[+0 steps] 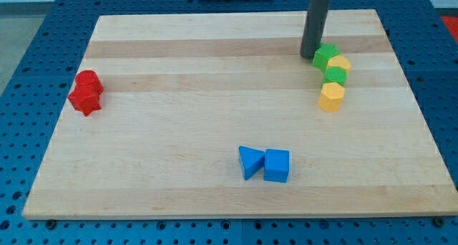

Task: Move your arm towards the bottom right of the board

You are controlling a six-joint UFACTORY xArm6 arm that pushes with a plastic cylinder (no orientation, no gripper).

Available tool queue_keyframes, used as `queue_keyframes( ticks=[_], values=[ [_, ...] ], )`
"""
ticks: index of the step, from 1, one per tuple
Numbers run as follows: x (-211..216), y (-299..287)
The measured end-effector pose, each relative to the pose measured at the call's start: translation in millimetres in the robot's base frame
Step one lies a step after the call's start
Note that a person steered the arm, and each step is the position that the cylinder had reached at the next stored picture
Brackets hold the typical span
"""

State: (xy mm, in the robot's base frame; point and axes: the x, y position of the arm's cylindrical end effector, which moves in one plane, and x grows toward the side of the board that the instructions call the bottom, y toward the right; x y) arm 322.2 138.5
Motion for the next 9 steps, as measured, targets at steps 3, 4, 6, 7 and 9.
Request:
queue_keyframes(
  ticks=[3,4,6,7,9],
  values=[
    [59.6,-85.8],
    [120.6,-73.8],
    [210.6,19.1],
    [225.4,20.2],
    [226.5,39.4]
  ],
)
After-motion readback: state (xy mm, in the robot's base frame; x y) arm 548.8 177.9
